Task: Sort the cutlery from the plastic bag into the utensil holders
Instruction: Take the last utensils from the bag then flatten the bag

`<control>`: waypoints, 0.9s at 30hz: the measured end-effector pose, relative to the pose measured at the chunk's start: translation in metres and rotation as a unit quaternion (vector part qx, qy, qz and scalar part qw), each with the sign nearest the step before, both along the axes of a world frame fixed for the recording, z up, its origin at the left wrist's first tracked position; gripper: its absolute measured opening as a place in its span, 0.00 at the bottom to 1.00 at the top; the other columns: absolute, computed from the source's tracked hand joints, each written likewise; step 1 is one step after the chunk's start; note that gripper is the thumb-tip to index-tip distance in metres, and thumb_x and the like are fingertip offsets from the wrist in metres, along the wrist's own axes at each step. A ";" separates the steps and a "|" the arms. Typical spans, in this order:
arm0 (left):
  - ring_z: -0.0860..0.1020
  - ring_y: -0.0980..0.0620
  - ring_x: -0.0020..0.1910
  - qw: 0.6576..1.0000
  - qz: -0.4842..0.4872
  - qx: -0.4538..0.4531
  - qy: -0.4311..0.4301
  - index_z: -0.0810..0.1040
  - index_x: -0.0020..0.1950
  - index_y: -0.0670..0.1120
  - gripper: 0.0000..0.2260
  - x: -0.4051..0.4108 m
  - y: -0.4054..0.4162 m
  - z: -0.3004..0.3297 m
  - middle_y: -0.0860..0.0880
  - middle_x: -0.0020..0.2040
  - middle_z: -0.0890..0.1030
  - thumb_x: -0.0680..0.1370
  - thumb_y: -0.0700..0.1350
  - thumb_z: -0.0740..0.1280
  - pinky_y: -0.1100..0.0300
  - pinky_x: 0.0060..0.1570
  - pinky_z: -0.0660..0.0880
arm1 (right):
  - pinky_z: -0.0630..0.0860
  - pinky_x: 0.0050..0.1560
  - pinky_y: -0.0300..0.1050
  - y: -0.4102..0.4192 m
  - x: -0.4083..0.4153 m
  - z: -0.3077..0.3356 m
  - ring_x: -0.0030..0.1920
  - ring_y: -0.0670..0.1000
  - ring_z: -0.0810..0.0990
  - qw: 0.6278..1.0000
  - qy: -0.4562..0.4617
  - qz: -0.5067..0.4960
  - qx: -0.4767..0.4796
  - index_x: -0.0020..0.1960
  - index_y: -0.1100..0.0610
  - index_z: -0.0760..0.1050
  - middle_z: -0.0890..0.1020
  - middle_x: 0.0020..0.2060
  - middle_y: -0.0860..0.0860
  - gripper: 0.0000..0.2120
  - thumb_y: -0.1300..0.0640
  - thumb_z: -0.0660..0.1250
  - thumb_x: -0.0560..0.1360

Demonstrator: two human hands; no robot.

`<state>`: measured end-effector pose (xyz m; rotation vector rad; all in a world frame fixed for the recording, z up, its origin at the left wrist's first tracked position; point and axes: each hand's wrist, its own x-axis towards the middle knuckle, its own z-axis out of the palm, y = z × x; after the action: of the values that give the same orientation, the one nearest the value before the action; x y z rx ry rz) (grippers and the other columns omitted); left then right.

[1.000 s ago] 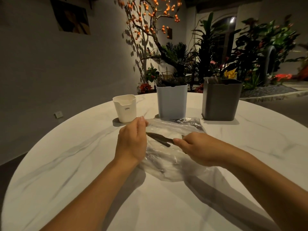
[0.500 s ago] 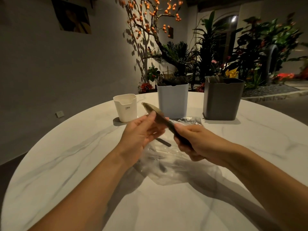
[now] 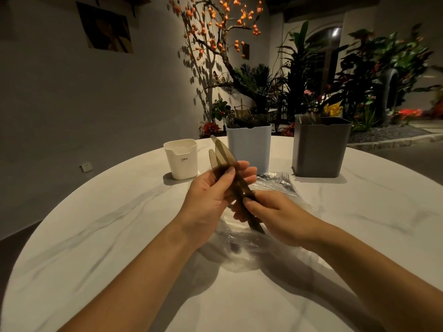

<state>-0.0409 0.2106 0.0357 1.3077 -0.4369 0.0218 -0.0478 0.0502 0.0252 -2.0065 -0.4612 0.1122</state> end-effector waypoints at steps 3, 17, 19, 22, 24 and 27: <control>0.83 0.47 0.58 1.000 0.011 0.023 -0.018 0.80 0.60 0.44 0.13 -0.003 -0.003 0.000 0.45 0.55 0.85 0.84 0.45 0.57 0.53 0.61 0.78 | 0.78 0.62 0.50 0.001 -0.006 -0.001 0.56 0.54 0.81 0.998 -0.028 -0.002 -0.057 0.61 0.56 0.75 0.82 0.55 0.53 0.15 0.50 0.54 0.84; 0.70 0.55 0.37 0.990 0.093 0.069 -0.085 0.72 0.49 0.48 0.10 -0.009 -0.026 0.004 0.52 0.35 0.72 0.82 0.53 0.57 0.60 0.43 0.73 | 0.77 0.48 0.33 -0.001 -0.010 0.028 0.52 0.42 0.78 0.960 -0.245 -0.139 -0.006 0.63 0.50 0.74 0.78 0.56 0.45 0.12 0.50 0.58 0.83; 0.71 0.55 0.36 0.990 0.070 0.084 -0.088 0.74 0.52 0.48 0.07 -0.013 -0.031 0.004 0.52 0.36 0.74 0.84 0.47 0.57 0.62 0.40 0.74 | 0.77 0.50 0.32 0.002 -0.009 0.033 0.56 0.38 0.77 0.960 -0.252 -0.091 0.080 0.69 0.47 0.70 0.77 0.60 0.45 0.15 0.53 0.57 0.83; 0.79 0.54 0.45 0.991 0.064 0.095 -0.067 0.74 0.56 0.57 0.12 -0.014 -0.035 0.004 0.56 0.45 0.81 0.86 0.44 0.54 0.59 0.48 0.79 | 0.75 0.49 0.26 0.009 -0.009 0.039 0.58 0.34 0.76 0.952 -0.282 -0.060 0.102 0.74 0.45 0.67 0.78 0.60 0.43 0.21 0.59 0.59 0.83; 0.78 0.56 0.42 0.991 0.065 0.106 -0.043 0.75 0.54 0.56 0.12 -0.013 -0.033 0.001 0.57 0.41 0.81 0.86 0.44 0.53 0.59 0.45 0.78 | 0.74 0.55 0.28 0.011 -0.008 0.040 0.58 0.38 0.77 0.949 -0.301 -0.060 0.066 0.75 0.45 0.65 0.79 0.57 0.43 0.25 0.61 0.61 0.82; 0.69 0.55 0.33 0.988 0.060 0.138 0.018 0.75 0.48 0.46 0.12 -0.010 -0.030 -0.009 0.53 0.32 0.73 0.86 0.42 0.54 0.63 0.36 0.69 | 0.74 0.57 0.29 0.010 -0.006 0.042 0.56 0.42 0.78 0.955 -0.287 -0.076 0.028 0.77 0.40 0.61 0.79 0.52 0.39 0.32 0.62 0.66 0.79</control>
<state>-0.0505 0.1807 0.0271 1.6034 -0.3378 0.0398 -0.0538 0.0603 0.0674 -1.9921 -0.6601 -0.5877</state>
